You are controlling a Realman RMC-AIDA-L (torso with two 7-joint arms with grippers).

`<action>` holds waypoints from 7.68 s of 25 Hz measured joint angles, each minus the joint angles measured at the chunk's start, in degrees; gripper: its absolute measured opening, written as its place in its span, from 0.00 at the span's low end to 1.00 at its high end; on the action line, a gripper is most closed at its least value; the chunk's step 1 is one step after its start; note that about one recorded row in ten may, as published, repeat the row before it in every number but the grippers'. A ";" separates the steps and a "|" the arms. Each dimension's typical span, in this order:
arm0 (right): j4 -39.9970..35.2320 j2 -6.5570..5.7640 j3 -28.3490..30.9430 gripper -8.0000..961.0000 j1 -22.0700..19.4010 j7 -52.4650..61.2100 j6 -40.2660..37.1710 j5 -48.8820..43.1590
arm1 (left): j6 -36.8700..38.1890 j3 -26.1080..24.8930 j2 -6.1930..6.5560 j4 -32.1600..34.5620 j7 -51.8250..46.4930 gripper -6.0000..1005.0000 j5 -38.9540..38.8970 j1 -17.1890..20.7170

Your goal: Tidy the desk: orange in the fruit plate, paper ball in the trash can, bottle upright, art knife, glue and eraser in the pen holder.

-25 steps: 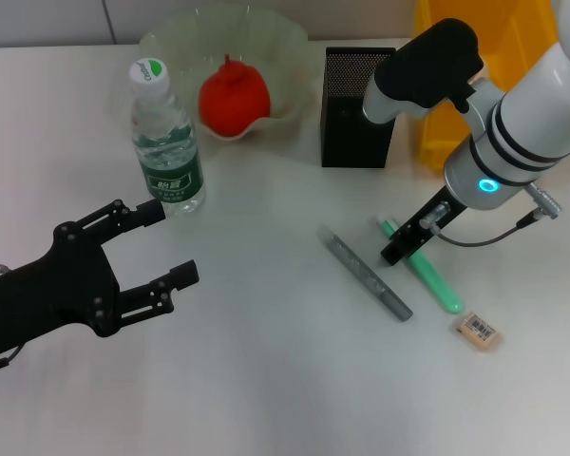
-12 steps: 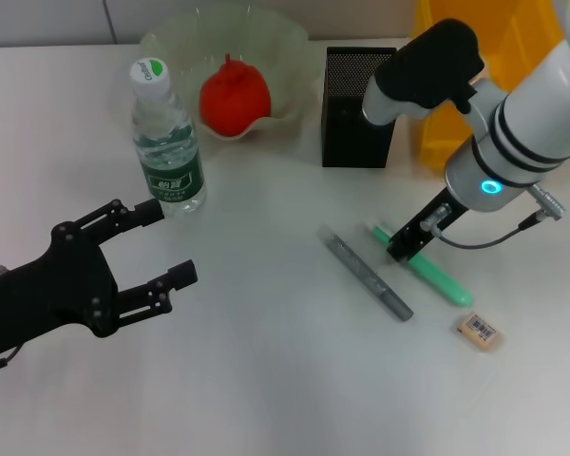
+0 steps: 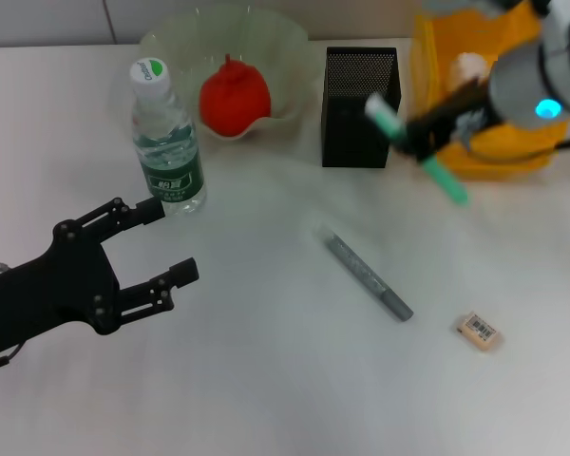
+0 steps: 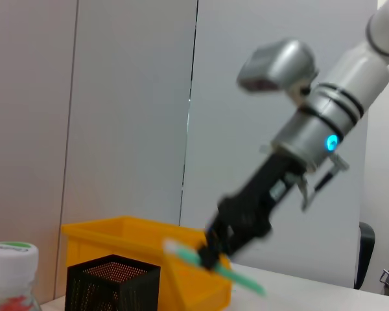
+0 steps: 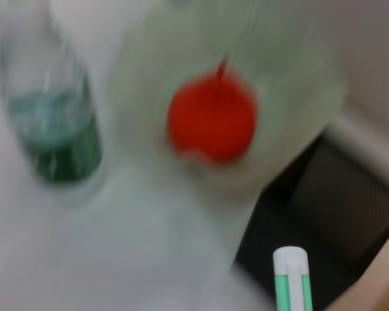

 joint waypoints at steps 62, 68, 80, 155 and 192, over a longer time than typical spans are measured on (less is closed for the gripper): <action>-2.29 0.11 5.60 0.75 4.14 -5.84 -20.31 -0.27 | -1.11 -0.04 0.18 -2.37 -0.33 0.81 -0.41 -0.79; 2.52 0.20 1.26 0.75 4.84 -3.47 -23.40 -0.17 | -1.59 0.12 0.16 -2.37 -0.14 0.81 -0.34 -0.81; 8.50 0.32 -9.12 0.75 5.19 2.68 -24.56 -3.68 | -2.80 0.34 0.08 -3.05 -0.06 0.81 -0.34 -0.89; 4.32 0.12 -2.99 0.26 -3.80 2.84 25.45 -4.21 | -3.69 0.08 -0.01 -5.36 0.68 0.81 -0.55 -1.31; -6.24 0.39 -9.72 0.75 0.79 5.21 -13.61 -3.55 | -3.43 0.02 0.25 -5.28 0.72 0.81 -0.37 -1.89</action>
